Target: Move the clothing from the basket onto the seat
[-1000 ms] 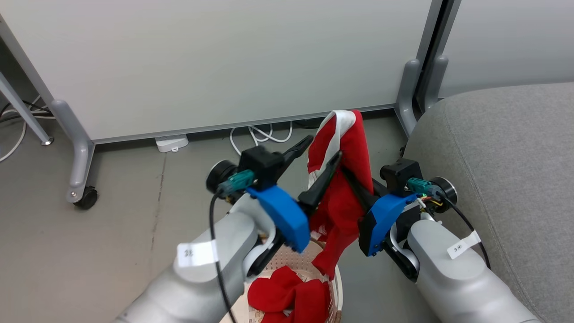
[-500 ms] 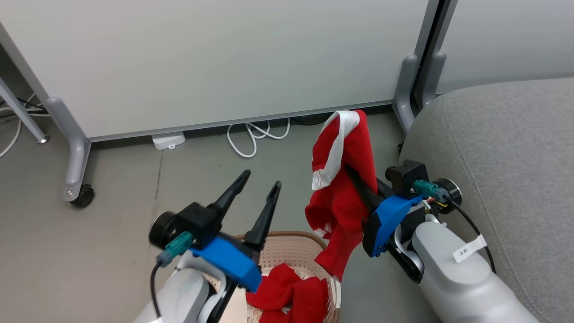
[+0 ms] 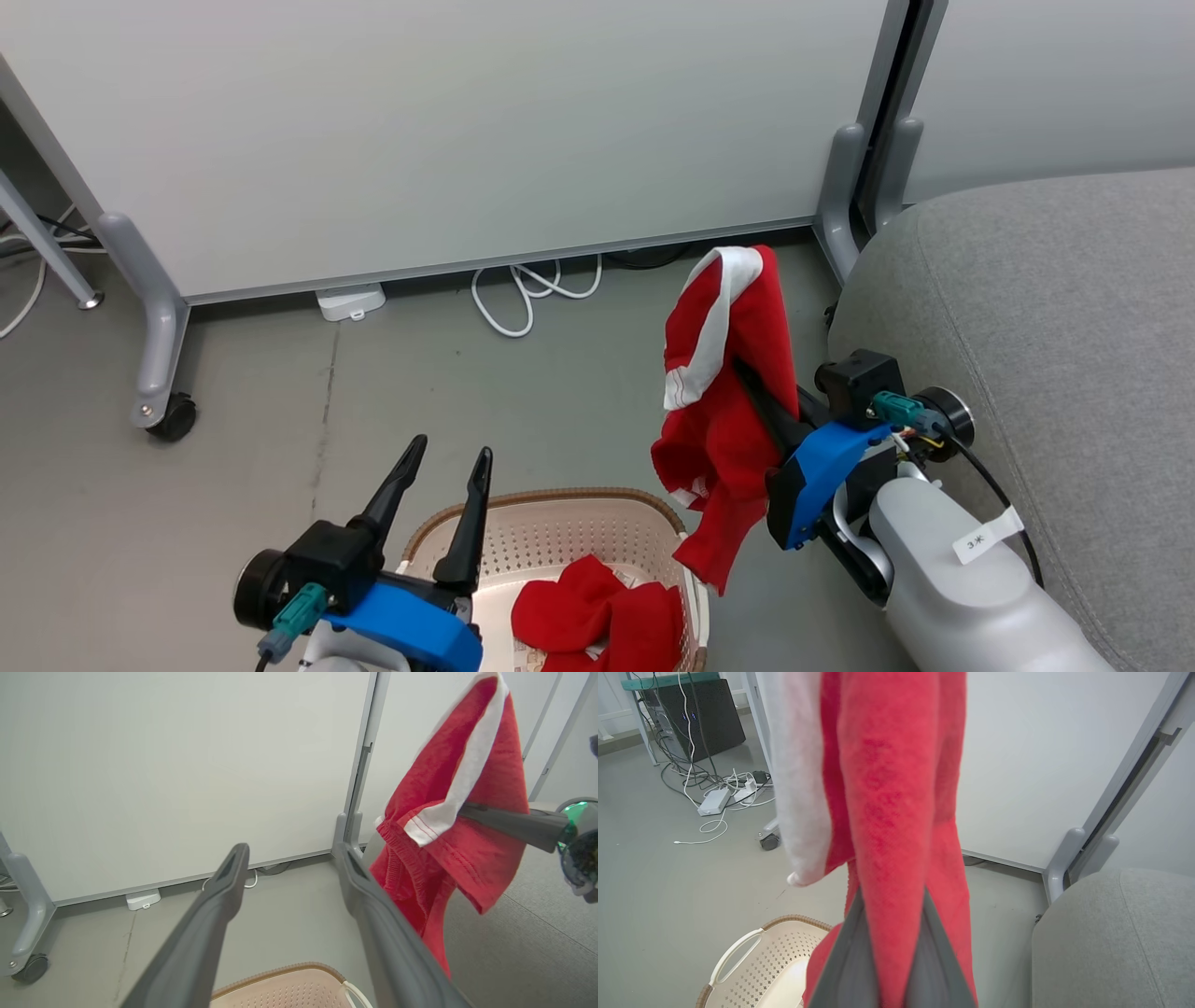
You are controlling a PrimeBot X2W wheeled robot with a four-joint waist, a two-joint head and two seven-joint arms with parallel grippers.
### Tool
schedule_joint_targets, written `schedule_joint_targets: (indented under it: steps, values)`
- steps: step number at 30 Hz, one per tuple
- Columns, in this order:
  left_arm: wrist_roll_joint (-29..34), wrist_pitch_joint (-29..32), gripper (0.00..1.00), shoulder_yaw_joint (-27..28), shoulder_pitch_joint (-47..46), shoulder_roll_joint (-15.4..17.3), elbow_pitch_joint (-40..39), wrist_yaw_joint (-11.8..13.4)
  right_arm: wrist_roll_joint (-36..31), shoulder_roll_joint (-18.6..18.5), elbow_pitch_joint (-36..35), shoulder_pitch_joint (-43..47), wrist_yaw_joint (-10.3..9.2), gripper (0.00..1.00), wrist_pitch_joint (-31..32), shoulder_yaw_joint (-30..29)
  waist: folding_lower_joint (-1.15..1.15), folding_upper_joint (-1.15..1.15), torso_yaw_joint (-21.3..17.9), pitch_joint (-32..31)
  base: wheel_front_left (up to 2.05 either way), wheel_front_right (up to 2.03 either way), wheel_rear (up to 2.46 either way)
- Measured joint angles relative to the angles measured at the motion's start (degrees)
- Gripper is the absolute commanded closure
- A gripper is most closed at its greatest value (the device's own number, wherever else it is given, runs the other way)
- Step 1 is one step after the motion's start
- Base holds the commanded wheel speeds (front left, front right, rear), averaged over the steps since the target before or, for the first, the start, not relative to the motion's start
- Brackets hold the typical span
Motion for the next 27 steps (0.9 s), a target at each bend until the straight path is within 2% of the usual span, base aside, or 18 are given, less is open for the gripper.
schedule_joint_targets:
  steps: [9, 14, 20, 27]
  values:
    - [1.9, 0.0, 0.00, 2.8, 1.9, -1.4, -0.4, -0.1, -0.9, 0.1, -0.3, 0.7, 0.00, 1.00, 0.0, -0.7, 0.00, 0.00, -0.2, -0.1, 0.00, 0.00, 0.00]
    - [1.7, 0.0, 0.00, 1.9, 1.9, -1.5, -0.7, -0.3, -1.0, 0.2, -0.6, 0.8, 0.00, 1.00, 0.0, -0.8, 0.00, 0.00, -1.0, 0.0, 0.00, 0.00, 0.00]
    - [1.3, 0.0, 0.00, 1.6, 1.9, -1.0, -1.1, -0.3, -1.1, 0.3, -1.0, 0.7, 0.00, 1.00, 0.0, -1.1, 0.00, 0.00, -3.6, 0.6, 0.00, 0.00, 0.00]
    - [0.9, 0.0, 0.00, 0.9, 1.2, -0.5, -1.3, -0.3, -1.5, 0.4, -1.5, 0.5, 0.00, 1.00, 0.0, -1.6, 0.00, 0.00, -8.2, 1.4, 0.00, 0.00, 0.00]
